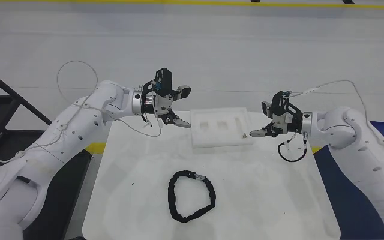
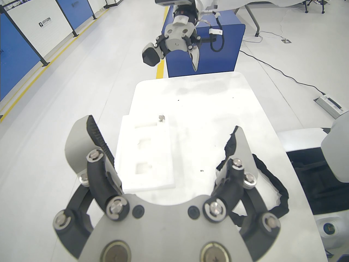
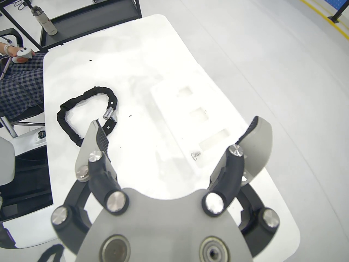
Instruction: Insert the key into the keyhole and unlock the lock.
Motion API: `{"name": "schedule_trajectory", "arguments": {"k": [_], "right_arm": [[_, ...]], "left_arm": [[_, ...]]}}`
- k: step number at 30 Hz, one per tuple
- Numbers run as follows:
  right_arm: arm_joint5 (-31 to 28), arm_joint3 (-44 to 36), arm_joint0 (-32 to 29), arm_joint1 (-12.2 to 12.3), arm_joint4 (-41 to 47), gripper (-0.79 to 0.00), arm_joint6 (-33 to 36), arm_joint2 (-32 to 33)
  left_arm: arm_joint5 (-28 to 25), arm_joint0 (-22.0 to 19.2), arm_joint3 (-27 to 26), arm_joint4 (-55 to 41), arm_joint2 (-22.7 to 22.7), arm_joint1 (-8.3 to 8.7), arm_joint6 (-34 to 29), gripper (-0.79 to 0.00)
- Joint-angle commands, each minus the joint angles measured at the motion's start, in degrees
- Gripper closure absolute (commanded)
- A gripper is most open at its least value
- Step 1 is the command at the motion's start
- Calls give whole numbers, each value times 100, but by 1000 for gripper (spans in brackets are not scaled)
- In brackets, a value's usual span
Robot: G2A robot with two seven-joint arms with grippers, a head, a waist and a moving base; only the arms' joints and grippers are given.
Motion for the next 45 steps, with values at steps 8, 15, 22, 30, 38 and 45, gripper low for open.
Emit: {"name": "schedule_trajectory", "arguments": {"k": [8, 15, 22, 30, 38, 45], "right_arm": [[300, 853, 159, -305, -360, -785, -392, -563], [899, 1755, 493, -696, -44, -785, -483, -1061], [1854, 2435, 759, -1154, 568, -785, 68, -1538], [2534, 2816, 966, -1552, 1209, -785, 951, -1838], [2979, 3167, 1109, -1819, 1594, -785, 1360, -1920], [3111, 3256, 1143, -1873, 1663, -785, 1415, -1919]], "left_arm": [[0, 0, 0, -1, 0, 0, 0, -785], [0, 0, 0, -1, 0, 0, 0, -785], [0, 0, 0, -1, 0, 0, 0, -785], [0, 0, 0, -1, 0, 0, 0, -785], [0, 0, 0, -1, 0, 0, 0, -785], [0, 0, 0, -1, 0, 0, 0, -785]]}}
